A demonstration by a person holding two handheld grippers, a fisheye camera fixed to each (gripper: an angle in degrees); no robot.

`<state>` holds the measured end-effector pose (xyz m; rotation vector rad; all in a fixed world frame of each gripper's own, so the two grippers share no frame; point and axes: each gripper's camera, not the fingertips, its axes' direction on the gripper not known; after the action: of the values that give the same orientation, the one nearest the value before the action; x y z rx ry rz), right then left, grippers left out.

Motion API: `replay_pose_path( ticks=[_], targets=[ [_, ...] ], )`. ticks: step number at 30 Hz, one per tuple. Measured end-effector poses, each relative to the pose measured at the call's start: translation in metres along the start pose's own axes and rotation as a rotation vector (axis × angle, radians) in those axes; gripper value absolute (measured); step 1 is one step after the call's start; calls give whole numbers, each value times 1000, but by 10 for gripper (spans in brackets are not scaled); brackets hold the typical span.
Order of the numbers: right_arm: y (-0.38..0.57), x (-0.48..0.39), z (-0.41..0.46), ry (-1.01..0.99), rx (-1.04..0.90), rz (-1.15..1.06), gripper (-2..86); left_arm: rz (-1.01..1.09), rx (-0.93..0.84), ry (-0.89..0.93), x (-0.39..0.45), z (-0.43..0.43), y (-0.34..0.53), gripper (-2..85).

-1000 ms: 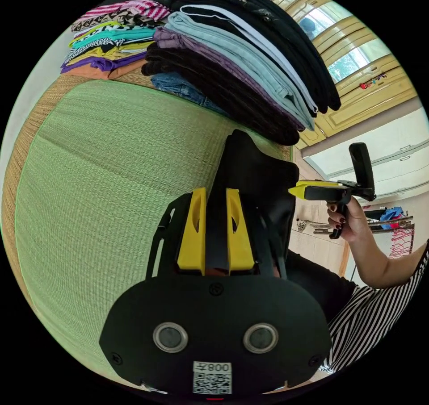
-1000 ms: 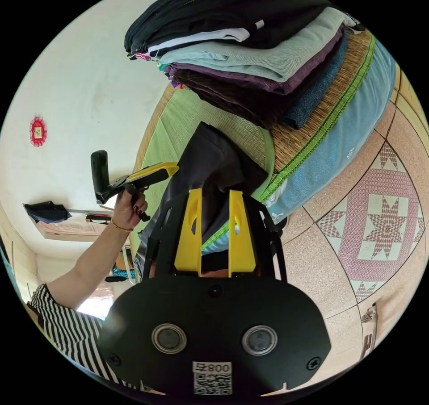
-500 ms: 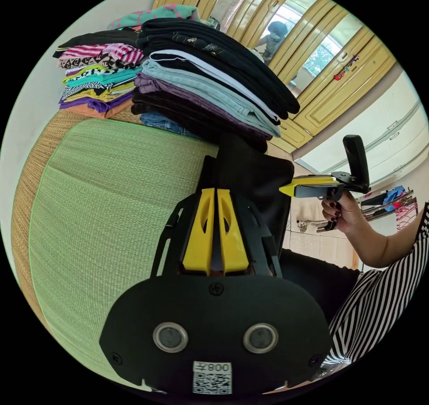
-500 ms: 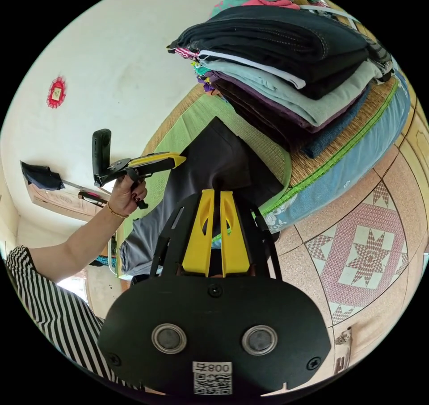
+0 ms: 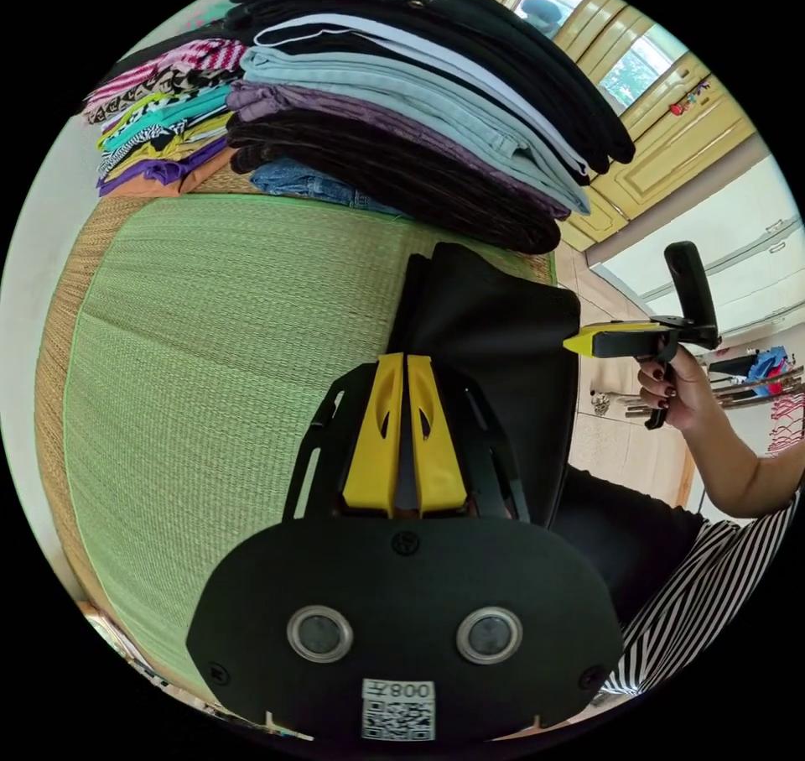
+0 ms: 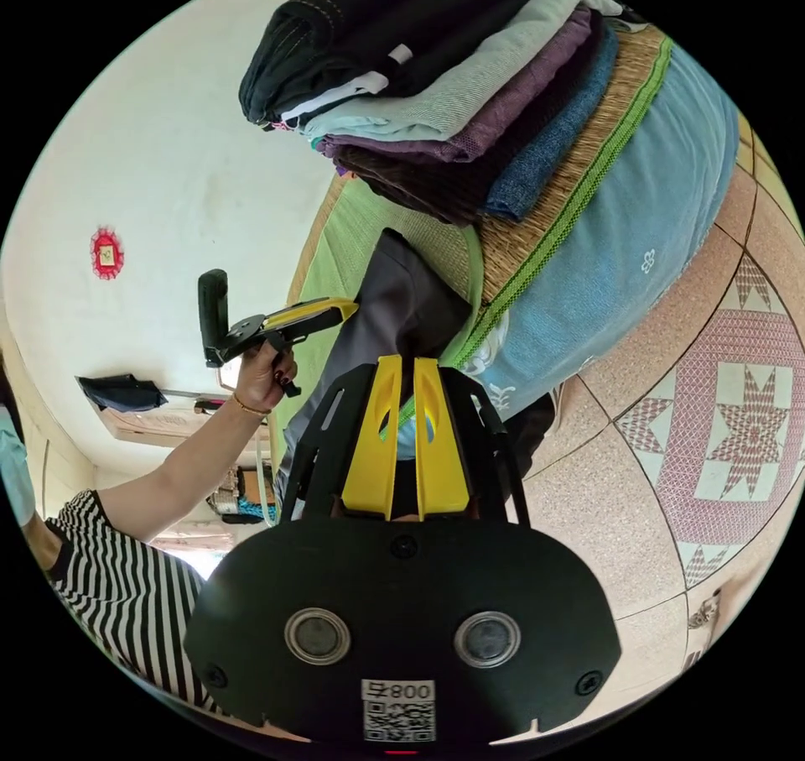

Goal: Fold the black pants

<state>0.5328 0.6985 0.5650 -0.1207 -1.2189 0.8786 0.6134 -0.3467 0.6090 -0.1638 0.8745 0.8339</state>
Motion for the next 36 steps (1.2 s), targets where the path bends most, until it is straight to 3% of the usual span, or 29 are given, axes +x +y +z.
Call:
replay_pose_path(
  ticks=[4, 12, 15, 19, 24, 26, 32, 36],
  targets=[
    [-1, -12, 2, 15, -7, -28, 20, -30, 56, -9, -1, -22, 12, 7],
    [13, -16, -1, 58, 45, 91, 3, -68, -17, -49, 2, -44, 20, 9],
    [15, -41, -10, 42, 93, 31, 1, -86, 60, -54, 6, -73, 30, 10],
    [7, -92, 10, 155, 63, -126, 0, -85, 132, -39, 15, -105, 40, 8],
    [-8, -119, 77, 412, -119, -206, 0, -73, 12, -64, 18, -117, 50, 2],
    [-7, -126, 75, 369, -80, -204, 0, -130, 35, -16, 13, -137, 59, 2],
    [7, -167, 81, 407, -76, -286, 2, -247, 218, 117, 16, -223, 155, 4],
    [21, -217, 99, 320, -108, -413, 6, -457, 232, 66, 10, -282, 272, 16]
  ],
)
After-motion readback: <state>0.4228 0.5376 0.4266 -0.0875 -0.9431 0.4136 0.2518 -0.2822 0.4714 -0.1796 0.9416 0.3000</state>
